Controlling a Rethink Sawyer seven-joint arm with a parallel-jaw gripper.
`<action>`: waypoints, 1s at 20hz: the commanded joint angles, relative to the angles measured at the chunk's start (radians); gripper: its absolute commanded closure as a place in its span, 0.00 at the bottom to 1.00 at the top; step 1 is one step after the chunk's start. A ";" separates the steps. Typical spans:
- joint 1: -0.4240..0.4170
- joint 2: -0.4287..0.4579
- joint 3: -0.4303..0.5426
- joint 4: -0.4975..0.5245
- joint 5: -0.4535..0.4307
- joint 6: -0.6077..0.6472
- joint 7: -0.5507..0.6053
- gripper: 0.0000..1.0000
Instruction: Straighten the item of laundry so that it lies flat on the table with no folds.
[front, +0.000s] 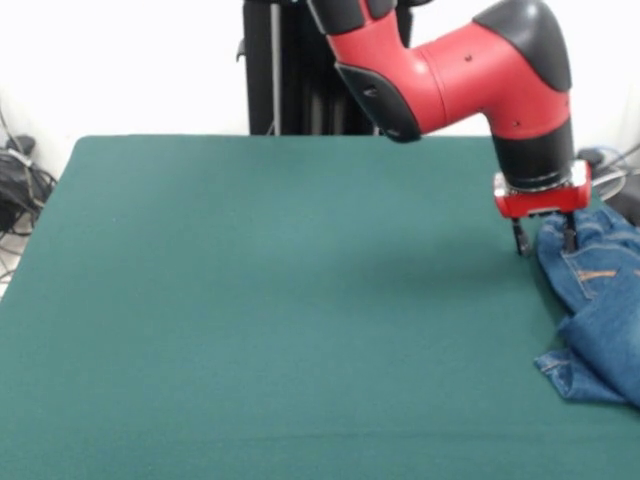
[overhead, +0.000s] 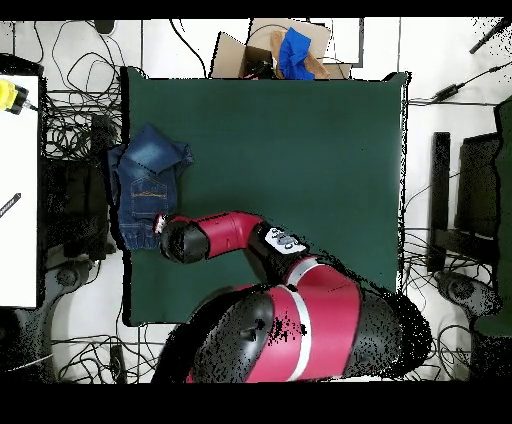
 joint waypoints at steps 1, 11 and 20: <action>0.060 0.146 -0.062 -0.131 0.019 -0.129 0.125 0.00; 0.044 0.160 -0.057 -0.157 0.004 -0.116 0.093 1.00; 0.039 0.152 -0.049 -0.156 0.011 -0.089 0.085 1.00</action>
